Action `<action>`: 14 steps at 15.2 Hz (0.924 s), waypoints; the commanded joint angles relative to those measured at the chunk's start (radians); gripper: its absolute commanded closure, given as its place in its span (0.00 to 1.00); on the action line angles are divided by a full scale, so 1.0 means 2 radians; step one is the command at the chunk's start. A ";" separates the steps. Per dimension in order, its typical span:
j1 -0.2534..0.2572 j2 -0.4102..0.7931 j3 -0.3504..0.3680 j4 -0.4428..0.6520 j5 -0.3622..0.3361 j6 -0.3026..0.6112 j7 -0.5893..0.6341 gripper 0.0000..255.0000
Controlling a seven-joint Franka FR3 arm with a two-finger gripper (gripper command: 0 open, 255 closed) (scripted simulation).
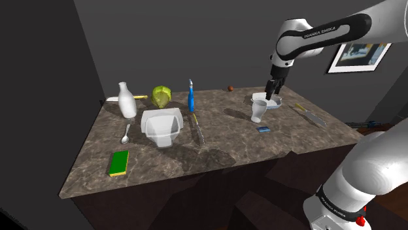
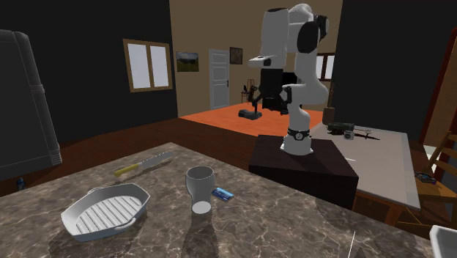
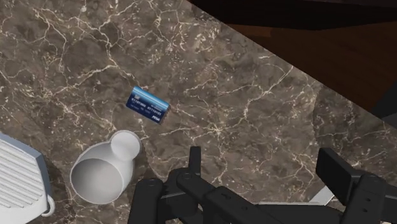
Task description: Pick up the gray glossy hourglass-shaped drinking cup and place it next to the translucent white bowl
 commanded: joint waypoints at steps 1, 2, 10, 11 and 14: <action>-0.002 0.039 -0.012 0.017 0.002 0.021 -0.015 0.00; -0.004 0.057 -0.018 0.027 0.004 0.029 -0.024 0.00; -0.024 0.207 -0.051 0.123 0.041 0.075 -0.095 0.00; -0.028 0.227 -0.053 0.138 0.047 0.079 -0.104 0.00; -0.043 0.285 -0.057 0.187 0.067 0.085 -0.129 0.00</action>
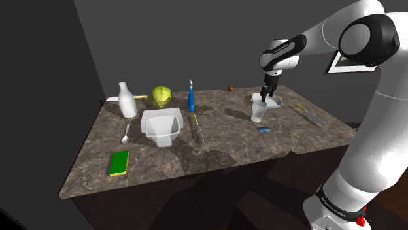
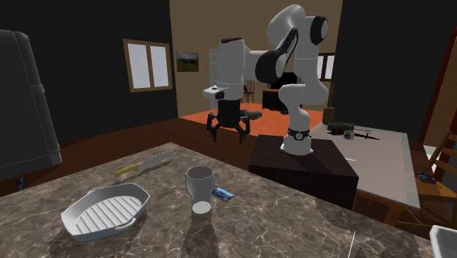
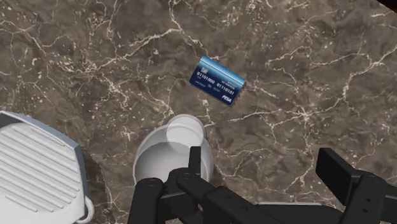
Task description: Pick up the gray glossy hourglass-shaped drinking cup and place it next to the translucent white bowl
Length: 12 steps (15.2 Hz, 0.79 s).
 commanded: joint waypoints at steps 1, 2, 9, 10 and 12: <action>-0.010 0.042 0.000 0.039 0.014 0.000 -0.015 0.00; -0.016 0.062 0.000 0.057 0.020 0.000 -0.023 0.00; -0.067 0.203 0.009 0.210 0.055 -0.017 -0.062 0.00; -0.075 0.224 0.011 0.236 0.059 -0.023 -0.066 0.00; -0.090 0.263 0.014 0.287 0.065 -0.035 -0.071 0.00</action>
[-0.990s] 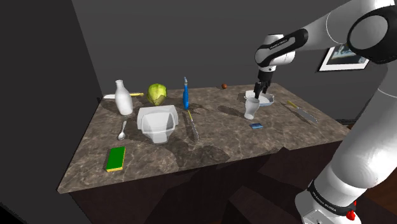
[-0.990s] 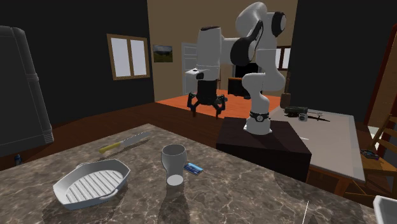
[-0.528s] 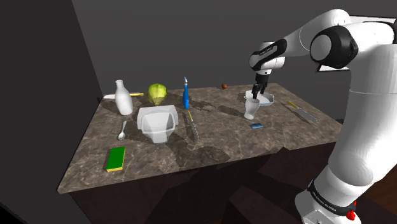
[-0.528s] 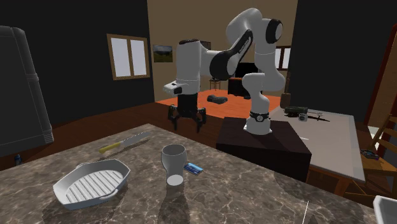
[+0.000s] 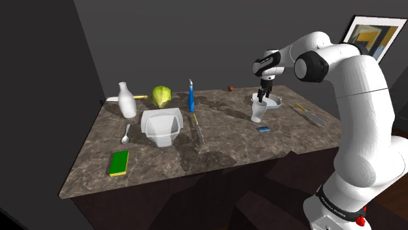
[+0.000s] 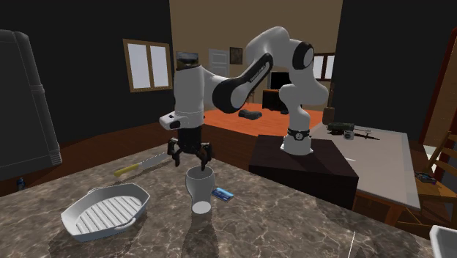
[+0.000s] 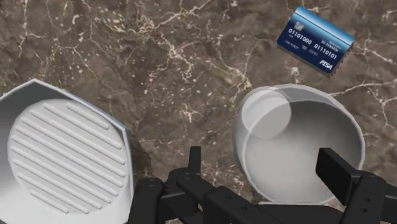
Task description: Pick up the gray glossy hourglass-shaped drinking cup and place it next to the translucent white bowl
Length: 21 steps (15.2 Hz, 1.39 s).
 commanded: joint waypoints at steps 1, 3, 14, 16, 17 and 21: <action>-0.008 0.021 0.002 0.022 0.003 -0.001 -0.004 0.00; -0.009 0.028 0.004 0.019 0.005 0.009 -0.005 0.00; -0.013 0.044 0.007 0.014 0.009 0.030 -0.007 0.00; -0.013 0.044 0.007 0.014 0.009 0.030 -0.007 1.00; -0.013 0.044 0.007 0.014 0.009 0.030 -0.007 1.00; -0.013 0.044 0.007 0.014 0.009 0.030 -0.007 1.00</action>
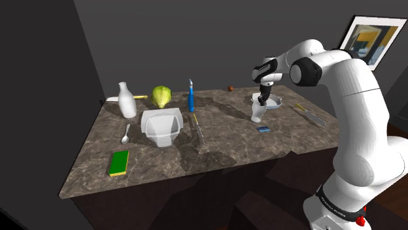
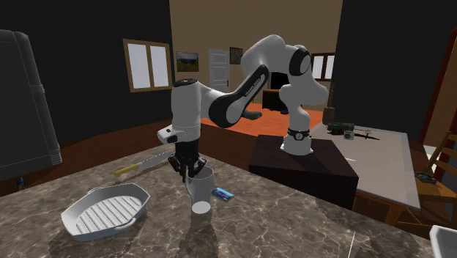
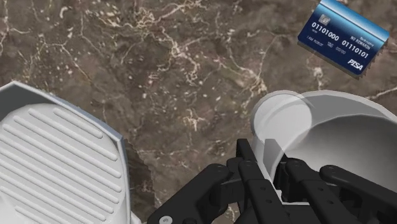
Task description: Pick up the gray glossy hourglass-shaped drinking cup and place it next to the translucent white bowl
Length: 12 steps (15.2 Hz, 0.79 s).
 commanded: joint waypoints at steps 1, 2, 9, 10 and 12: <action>0.000 0.000 0.000 0.000 0.000 0.000 0.000 1.00; 0.000 0.001 0.000 0.000 0.000 0.000 0.000 1.00; 0.002 -0.017 -0.004 0.004 -0.004 -0.022 0.000 1.00; 0.003 -0.021 -0.004 0.006 -0.005 -0.027 0.000 1.00; 0.003 -0.027 -0.006 0.008 -0.007 -0.036 0.001 1.00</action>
